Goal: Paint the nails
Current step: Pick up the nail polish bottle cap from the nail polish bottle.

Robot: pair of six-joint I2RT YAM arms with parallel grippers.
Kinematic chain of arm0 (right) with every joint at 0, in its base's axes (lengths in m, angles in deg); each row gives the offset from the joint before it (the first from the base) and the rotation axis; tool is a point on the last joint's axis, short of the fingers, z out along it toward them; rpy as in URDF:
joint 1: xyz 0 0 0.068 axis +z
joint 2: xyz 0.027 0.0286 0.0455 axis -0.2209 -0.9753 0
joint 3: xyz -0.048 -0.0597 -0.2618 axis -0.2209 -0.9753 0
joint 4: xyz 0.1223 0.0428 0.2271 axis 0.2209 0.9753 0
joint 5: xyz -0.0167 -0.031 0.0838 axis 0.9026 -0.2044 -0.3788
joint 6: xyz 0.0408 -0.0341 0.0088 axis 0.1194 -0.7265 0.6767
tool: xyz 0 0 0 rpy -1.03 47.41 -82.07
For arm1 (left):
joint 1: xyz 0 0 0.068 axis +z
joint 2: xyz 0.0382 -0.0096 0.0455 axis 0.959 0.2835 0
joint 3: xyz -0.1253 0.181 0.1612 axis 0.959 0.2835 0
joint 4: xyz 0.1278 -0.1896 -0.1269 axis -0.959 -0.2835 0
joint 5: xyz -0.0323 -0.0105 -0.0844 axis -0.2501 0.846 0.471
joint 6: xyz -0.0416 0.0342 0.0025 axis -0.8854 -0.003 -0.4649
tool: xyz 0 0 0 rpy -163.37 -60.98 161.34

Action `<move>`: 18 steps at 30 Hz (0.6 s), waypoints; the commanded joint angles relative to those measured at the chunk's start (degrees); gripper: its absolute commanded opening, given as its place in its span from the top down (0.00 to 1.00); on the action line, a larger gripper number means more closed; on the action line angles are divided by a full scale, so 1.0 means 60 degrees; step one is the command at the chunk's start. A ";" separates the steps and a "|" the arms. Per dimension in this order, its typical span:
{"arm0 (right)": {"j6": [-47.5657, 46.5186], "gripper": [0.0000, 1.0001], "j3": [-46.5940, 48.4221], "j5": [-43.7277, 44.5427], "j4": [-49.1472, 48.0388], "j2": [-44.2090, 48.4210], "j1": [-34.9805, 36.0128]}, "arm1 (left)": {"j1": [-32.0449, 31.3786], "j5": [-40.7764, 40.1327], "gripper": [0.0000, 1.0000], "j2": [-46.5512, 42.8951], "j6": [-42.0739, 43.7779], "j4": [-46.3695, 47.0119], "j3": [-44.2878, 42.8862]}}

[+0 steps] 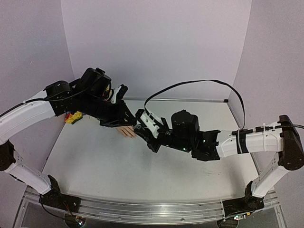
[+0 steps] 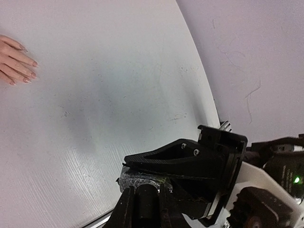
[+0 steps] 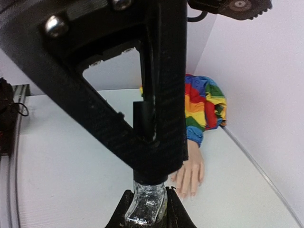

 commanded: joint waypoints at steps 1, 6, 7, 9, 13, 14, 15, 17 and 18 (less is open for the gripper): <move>-0.1421 1.00 -0.0263 0.2582 -0.1920 -0.0284 0.0252 | 0.0229 -0.0980 1.00 -0.0054 -0.0945 -0.0430 -0.0548; -0.2048 1.00 -0.0207 0.3048 -0.2772 -0.0667 0.0389 | 0.0323 -0.1228 1.00 0.0041 -0.1648 -0.0506 -0.0561; -0.2000 1.00 -0.0201 0.2962 -0.2820 -0.0700 0.0385 | 0.0341 -0.1198 1.00 0.0055 -0.1720 -0.0506 -0.0579; -0.1763 1.00 -0.0233 0.2684 -0.2841 -0.0673 0.0392 | 0.0347 -0.1123 1.00 0.0098 -0.1680 -0.0502 -0.0630; -0.1246 1.00 -0.0439 0.2001 -0.2750 -0.0449 0.0370 | 0.0348 -0.1139 1.00 0.0048 -0.1668 -0.0478 -0.0569; -0.1208 1.00 -0.0442 0.1942 -0.2628 -0.0434 0.0370 | 0.0349 -0.1196 1.00 -0.0009 -0.1659 -0.0478 -0.0543; -0.1181 1.00 -0.0492 0.1920 -0.2573 -0.0416 0.0374 | 0.0350 -0.1271 1.00 -0.0091 -0.1625 -0.0462 -0.0527; -0.1033 1.00 -0.0630 0.1992 -0.2556 -0.0284 0.0359 | 0.0348 -0.1432 1.00 -0.0265 -0.1526 -0.0428 -0.0532; -0.0951 1.00 -0.0705 0.2008 -0.2531 -0.0203 0.0365 | 0.0350 -0.1502 1.00 -0.0355 -0.1471 -0.0428 -0.0533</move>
